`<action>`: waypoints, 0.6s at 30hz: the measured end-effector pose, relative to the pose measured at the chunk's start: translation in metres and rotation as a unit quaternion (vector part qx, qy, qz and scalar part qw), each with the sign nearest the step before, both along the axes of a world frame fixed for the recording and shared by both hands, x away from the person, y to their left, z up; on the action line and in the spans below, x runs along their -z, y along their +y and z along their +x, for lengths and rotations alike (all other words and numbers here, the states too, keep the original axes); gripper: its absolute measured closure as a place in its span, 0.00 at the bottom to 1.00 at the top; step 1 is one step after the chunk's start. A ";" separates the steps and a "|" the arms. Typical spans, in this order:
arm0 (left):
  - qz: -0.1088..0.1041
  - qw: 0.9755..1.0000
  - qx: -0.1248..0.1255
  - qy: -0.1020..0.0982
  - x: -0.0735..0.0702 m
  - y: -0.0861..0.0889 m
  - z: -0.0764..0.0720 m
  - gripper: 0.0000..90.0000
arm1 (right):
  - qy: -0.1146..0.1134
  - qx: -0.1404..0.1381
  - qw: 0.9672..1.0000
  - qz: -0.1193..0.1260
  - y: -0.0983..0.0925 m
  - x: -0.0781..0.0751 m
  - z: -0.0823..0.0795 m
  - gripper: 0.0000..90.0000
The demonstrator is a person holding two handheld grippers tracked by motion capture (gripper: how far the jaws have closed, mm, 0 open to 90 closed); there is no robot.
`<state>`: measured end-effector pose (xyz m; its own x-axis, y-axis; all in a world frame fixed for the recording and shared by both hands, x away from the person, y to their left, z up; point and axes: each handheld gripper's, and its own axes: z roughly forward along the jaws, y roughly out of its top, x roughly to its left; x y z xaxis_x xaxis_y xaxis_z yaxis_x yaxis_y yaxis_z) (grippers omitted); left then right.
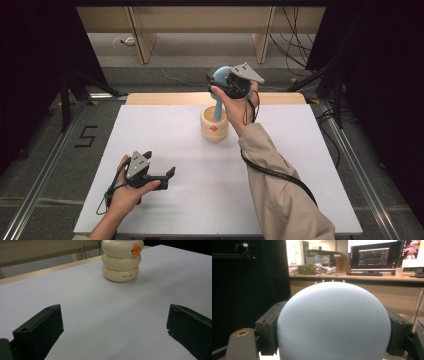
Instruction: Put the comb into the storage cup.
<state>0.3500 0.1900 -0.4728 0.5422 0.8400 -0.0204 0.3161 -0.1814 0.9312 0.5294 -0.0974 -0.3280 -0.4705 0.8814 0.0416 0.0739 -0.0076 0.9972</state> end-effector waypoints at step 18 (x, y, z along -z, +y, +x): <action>-0.001 1.000 0.001 0.000 0.000 -0.001 0.000 0.00 | 0.002 0.003 1.000 -0.005 0.000 0.005 0.001 0.23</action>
<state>0.3500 0.1894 -0.4731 0.5431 0.8394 -0.0214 0.3160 -0.1807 0.9314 0.5306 -0.0973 -0.3331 -0.4646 0.8849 0.0339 0.0773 0.0024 0.9970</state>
